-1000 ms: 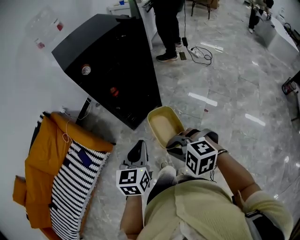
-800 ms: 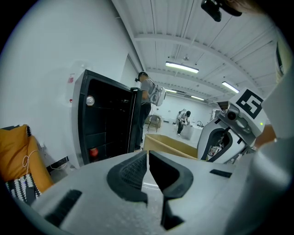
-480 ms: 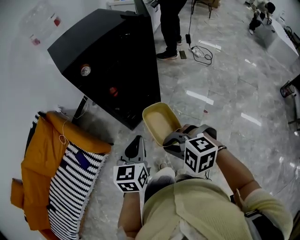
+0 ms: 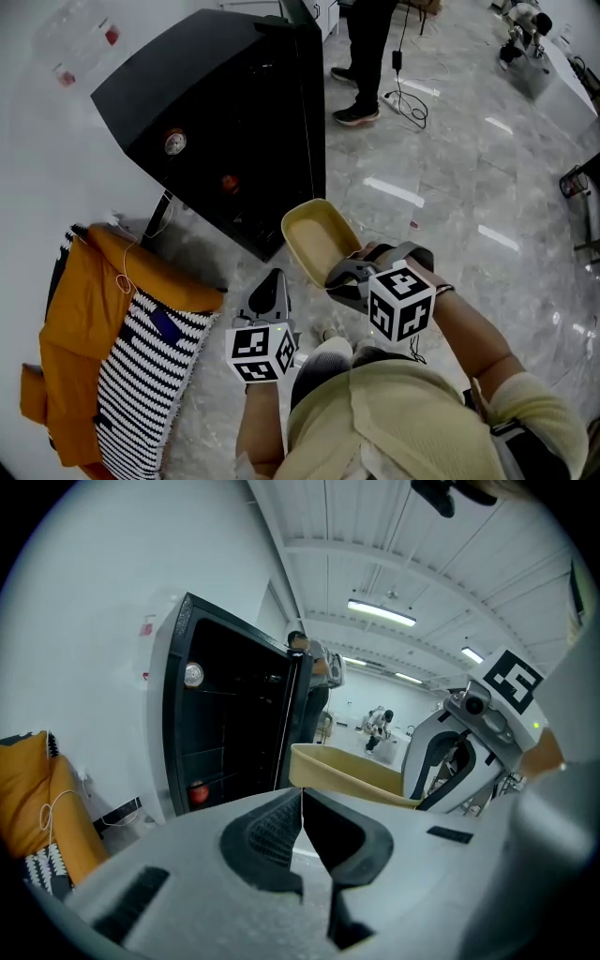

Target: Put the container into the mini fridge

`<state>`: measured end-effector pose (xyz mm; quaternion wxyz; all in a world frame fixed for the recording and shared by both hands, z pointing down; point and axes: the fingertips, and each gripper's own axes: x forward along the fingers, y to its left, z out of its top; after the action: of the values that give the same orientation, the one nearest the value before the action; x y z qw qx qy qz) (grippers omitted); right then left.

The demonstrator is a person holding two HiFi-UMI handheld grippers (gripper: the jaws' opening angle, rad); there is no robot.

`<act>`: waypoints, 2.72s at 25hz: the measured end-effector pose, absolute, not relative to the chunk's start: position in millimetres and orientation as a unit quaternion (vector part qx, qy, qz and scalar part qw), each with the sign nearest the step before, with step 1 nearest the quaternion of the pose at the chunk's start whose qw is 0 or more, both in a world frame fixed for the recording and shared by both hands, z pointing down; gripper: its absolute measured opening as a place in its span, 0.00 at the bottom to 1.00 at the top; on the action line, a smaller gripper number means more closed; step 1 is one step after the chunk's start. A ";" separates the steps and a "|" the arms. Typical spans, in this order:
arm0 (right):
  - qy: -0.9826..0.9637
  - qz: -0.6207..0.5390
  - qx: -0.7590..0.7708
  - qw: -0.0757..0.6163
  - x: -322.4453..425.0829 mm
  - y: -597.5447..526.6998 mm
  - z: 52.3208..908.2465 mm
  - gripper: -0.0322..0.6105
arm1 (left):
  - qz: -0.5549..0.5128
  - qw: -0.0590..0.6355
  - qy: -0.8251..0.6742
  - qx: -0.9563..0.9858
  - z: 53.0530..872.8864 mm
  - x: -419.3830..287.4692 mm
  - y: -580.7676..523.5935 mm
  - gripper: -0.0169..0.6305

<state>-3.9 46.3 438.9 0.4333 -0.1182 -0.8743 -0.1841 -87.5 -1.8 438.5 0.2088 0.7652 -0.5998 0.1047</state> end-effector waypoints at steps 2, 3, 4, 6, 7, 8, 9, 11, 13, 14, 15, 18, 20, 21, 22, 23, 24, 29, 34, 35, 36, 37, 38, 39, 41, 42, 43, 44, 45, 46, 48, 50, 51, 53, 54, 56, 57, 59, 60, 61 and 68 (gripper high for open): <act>-0.871 -0.186 -0.117 0.439 -8.9 38.9 438.9 0.11 | 0.109 0.209 -0.597 0.767 440.4 -92.7 -6.5 0.07; -0.870 -0.188 -0.116 0.441 -11.4 35.3 438.2 0.11 | 0.112 0.209 -0.595 0.768 441.5 -95.1 -8.3 0.07; -0.869 -0.189 -0.115 0.442 -14.4 31.6 437.1 0.11 | 0.114 0.209 -0.593 0.769 442.4 -97.9 -10.1 0.07; -0.868 -0.195 -0.111 0.443 -21.4 23.5 434.2 0.11 | 0.120 0.206 -0.590 0.771 443.4 -104.8 -14.8 0.07; -0.867 -0.197 -0.110 0.444 -24.4 19.6 433.0 0.11 | 0.122 0.205 -0.589 0.772 443.0 -107.6 -17.7 0.07; -0.866 -0.199 -0.111 0.445 -26.6 16.5 432.1 0.11 | 0.121 0.204 -0.588 0.773 442.2 -109.3 -20.2 0.07; -0.865 -0.201 -0.113 0.446 -28.1 14.0 431.7 0.11 | 0.118 0.204 -0.587 0.775 441.1 -110.1 -22.4 0.07; -0.861 -0.206 -0.117 0.449 -30.3 8.7 431.3 0.11 | 0.113 0.202 -0.585 0.777 438.5 -110.7 -27.0 0.07; -0.857 -0.213 -0.120 0.453 -31.7 1.3 430.7 0.11 | 0.112 0.196 -0.585 0.779 435.0 -111.1 -32.7 0.07; -0.855 -0.217 -0.121 0.456 -32.2 -2.5 430.3 0.11 | 0.112 0.192 -0.585 0.780 433.0 -111.2 -35.5 0.07; -0.853 -0.220 -0.122 0.457 -33.0 -6.0 429.6 0.11 | 0.111 0.189 -0.585 0.781 431.0 -111.4 -38.1 0.07; -0.850 -0.225 -0.130 0.458 -36.9 -14.9 425.9 0.11 | 0.108 0.184 -0.588 0.780 425.8 -113.8 -45.8 0.07; -0.849 -0.230 -0.136 0.456 -39.6 -22.3 422.9 0.11 | 0.107 0.179 -0.594 0.777 422.3 -116.3 -52.1 0.07; -0.848 -0.234 -0.139 0.455 -40.8 -26.4 421.4 0.11 | 0.106 0.177 -0.597 0.775 420.5 -117.3 -55.4 0.07; -0.847 -0.237 -0.142 0.453 -41.8 -30.1 420.1 0.11 | 0.105 0.175 -0.602 0.772 418.9 -118.1 -58.5 0.07; -0.847 -0.240 -0.145 0.451 -42.8 -33.7 418.9 0.11 | 0.105 0.173 -0.606 0.769 417.7 -118.6 -61.5 0.07; -0.847 -0.244 -0.149 0.449 -43.7 -37.2 418.0 0.11 | 0.104 0.172 -0.611 0.766 417.0 -119.0 -64.3 0.07; -0.845 -0.253 -0.172 0.438 -47.9 -56.3 418.3 0.11 | 0.103 0.180 -0.632 0.746 419.3 -120.8 -78.5 0.07; -0.841 -0.262 -0.205 0.427 -51.9 -75.3 420.8 0.11 | 0.100 0.190 -0.659 0.721 421.6 -124.8 -93.6 0.07; -0.840 -0.264 -0.211 0.425 -52.9 -79.6 421.4 0.11 | 0.099 0.190 -0.664 0.716 421.6 -125.7 -96.8 0.07; -0.839 -0.266 -0.215 0.424 -54.1 -84.1 422.0 0.11 | 0.098 0.191 -0.668 0.712 421.8 -126.6 -100.2 0.07; -0.838 -0.268 -0.219 0.423 -55.3 -88.7 422.6 0.11 | 0.098 0.192 -0.671 0.709 422.1 -127.4 -103.6 0.07; -0.837 -0.269 -0.222 0.422 -56.6 -93.2 422.9 0.11 | 0.097 0.194 -0.674 0.706 422.6 -128.1 -106.7 0.07; -0.836 -0.271 -0.226 0.421 -57.9 -97.3 422.9 0.11 | 0.097 0.195 -0.677 0.703 422.9 -128.9 -109.4 0.07; -0.833 -0.276 -0.236 0.417 -60.8 -104.7 421.4 0.11 | 0.096 0.197 -0.684 0.696 422.8 -130.8 -113.9 0.07; -0.832 -0.279 -0.241 0.415 -62.4 -108.2 420.1 0.11 | 0.095 0.197 -0.688 0.692 422.1 -131.9 -116.0 0.07; -0.831 -0.282 -0.245 0.412 -64.2 -111.7 418.5 0.11 | 0.095 0.196 -0.691 0.689 421.2 -133.1 -118.2 0.07; -0.830 -0.286 -0.249 0.410 -66.1 -115.4 416.7 0.11 | 0.094 0.196 -0.694 0.686 419.9 -134.3 -120.7 0.07; -0.828 -0.289 -0.251 0.408 -68.1 -119.2 414.7 0.11 | 0.093 0.194 -0.697 0.684 418.4 -135.5 -123.4 0.07; -0.828 -0.292 -0.253 0.407 -70.1 -123.1 412.6 0.11 | 0.091 0.193 -0.698 0.683 416.6 -136.6 -126.4 0.07; -0.827 -0.298 -0.257 0.403 -74.6 -130.4 407.9 0.11 | 0.088 0.190 -0.702 0.681 412.4 -139.1 -131.8 0.07; -0.825 -0.303 -0.261 0.399 -79.0 -136.7 403.4 0.11 | 0.083 0.189 -0.707 0.677 408.6 -142.0 -135.7 0.07; -0.824 -0.307 -0.263 0.397 -81.1 -140.0 401.4 0.11 | 0.081 0.188 -0.710 0.673 407.0 -143.8 -137.3 0.07; -0.822 -0.314 -0.263 0.395 -84.7 -147.3 398.1 0.11 | 0.075 0.185 -0.719 0.666 403.6 -148.0 -140.9 0.07; -0.821 -0.318 -0.263 0.394 -86.1 -151.1 396.4 0.11 | 0.072 0.183 -0.722 0.663 402.0 -149.9 -142.9 0.07; -0.819 -0.325 -0.265 0.391 -88.7 -158.3 392.5 0.11 | 0.067 0.179 -0.728 0.658 399.3 -152.6 -147.2 0.07; -0.818 -0.329 -0.266 0.389 -90.0 -161.6 390.4 0.11 | 0.066 0.177 -0.730 0.657 398.4 -153.3 -149.3 0.07; -0.815 -0.338 -0.268 0.386 -92.9 -167.4 386.0 0.11 | 0.068 0.173 -0.733 0.654 397.4 -153.2 -153.0 0.07; -0.814 -0.343 -0.269 0.384 -94.7 -169.8 383.8 0.11 | 0.069 0.171 -0.734 0.653 397.0 -152.9 -154.5 0.07; -0.813 -0.346 -0.270 0.382 -96.7 -172.0 381.7 0.11 | 0.070 0.169 -0.736 0.652 396.5 -152.5 -155.9 0.07; -0.813 -0.352 -0.286 0.366 -114.6 -183.4 368.0 0.11 | 0.062 0.160 -0.746 0.643 389.7 -155.1 -163.0 0.07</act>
<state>-114.6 -183.4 368.0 0.3655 -0.2859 -0.8129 -0.3519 -155.1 -163.0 389.7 0.1600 0.6433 -0.7461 0.0624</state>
